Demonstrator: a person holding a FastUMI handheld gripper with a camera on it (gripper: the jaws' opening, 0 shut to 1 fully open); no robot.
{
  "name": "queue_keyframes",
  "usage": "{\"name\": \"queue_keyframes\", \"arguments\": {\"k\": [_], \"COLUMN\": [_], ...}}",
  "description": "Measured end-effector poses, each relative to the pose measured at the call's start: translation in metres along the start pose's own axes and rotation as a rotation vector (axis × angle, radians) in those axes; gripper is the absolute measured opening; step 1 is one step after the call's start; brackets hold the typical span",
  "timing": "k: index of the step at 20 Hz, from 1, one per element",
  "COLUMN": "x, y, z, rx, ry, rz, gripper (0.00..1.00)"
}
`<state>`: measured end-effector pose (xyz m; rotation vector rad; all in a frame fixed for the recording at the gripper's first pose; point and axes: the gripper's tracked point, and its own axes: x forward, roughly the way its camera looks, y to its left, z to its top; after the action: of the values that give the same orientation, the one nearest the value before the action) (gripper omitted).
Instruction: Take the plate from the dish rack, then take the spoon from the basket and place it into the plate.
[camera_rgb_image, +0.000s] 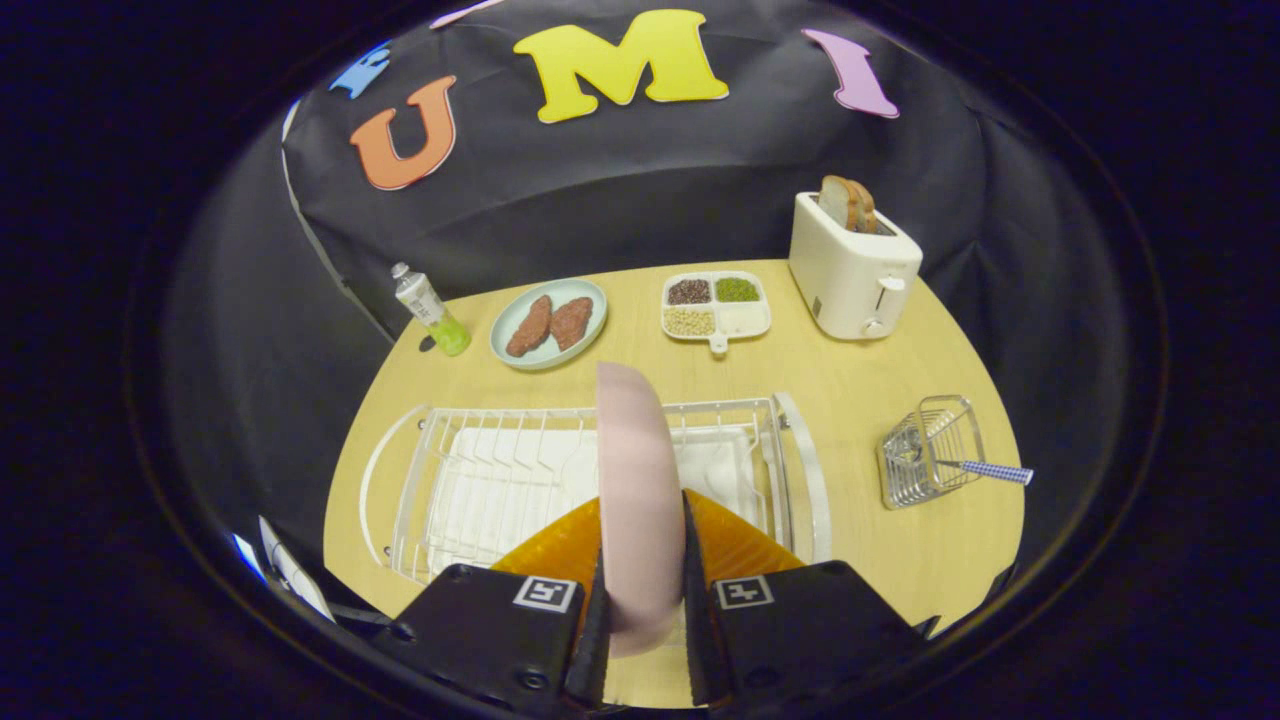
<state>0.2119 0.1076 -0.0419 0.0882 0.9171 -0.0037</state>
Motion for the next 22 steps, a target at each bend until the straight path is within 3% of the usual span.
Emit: {"name": "queue_keyframes", "arguments": {"k": [3, 5, 8, 14, 22], "x": [-0.026, -0.044, -0.061, -0.080, -0.049], "y": [0.000, 0.009, 0.011, -0.003, -0.061], "z": [0.017, 0.008, -0.016, -0.116, -0.247], "rx": [-0.005, 0.012, 0.028, 0.103, 0.300], "ry": [-0.067, -0.073, -0.084, -0.074, 0.017], "rz": [-0.020, 0.064, 0.147, 0.319, 0.424], "gripper": [0.35, 0.27, 0.26, 0.26, 0.26]}}
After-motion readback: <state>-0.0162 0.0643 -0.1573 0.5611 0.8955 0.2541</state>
